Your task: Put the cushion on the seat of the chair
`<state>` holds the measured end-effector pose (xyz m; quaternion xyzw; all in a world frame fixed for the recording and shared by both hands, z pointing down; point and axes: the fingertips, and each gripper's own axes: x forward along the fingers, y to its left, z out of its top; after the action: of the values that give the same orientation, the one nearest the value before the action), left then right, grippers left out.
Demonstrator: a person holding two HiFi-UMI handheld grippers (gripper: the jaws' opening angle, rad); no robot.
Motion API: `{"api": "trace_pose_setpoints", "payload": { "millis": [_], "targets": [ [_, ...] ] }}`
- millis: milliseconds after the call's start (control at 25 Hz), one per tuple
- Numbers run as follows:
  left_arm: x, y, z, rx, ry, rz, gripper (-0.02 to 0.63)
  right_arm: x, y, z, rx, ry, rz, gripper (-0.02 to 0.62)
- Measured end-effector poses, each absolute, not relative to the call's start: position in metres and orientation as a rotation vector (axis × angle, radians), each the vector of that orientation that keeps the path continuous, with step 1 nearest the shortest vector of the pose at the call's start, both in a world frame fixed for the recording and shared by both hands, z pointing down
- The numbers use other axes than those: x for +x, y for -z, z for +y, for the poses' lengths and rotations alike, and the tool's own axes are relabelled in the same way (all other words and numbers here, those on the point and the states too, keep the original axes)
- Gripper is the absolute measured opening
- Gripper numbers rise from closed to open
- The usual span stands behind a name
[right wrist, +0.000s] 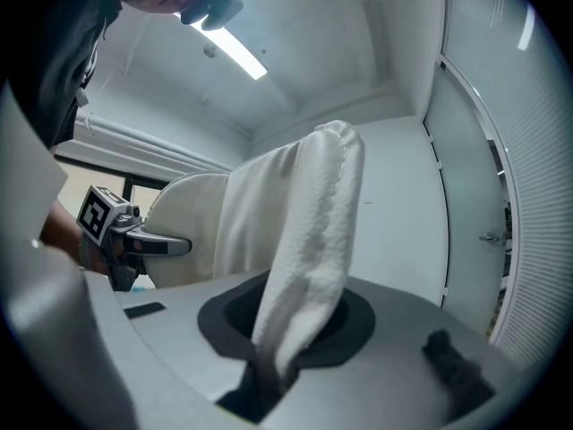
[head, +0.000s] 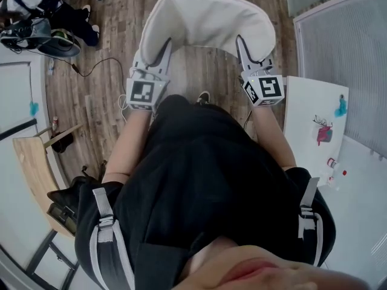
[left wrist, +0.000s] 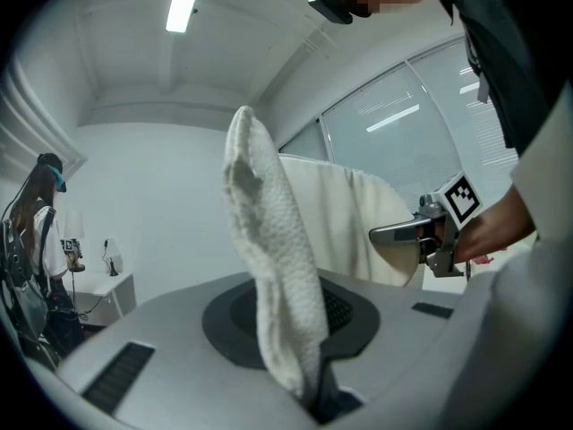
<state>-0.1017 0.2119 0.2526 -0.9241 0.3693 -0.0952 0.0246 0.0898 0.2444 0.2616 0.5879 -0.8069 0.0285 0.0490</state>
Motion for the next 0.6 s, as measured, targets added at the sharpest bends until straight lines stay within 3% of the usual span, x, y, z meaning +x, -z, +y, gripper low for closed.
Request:
{"api": "trace_pose_setpoints", "payload": {
  "millis": [600],
  "targets": [
    [-0.07,-0.264,0.142,-2.89,0.282,1.09,0.055,0.12,-0.273,0.183,1.827,-0.092,-2.423,0.055]
  ]
}}
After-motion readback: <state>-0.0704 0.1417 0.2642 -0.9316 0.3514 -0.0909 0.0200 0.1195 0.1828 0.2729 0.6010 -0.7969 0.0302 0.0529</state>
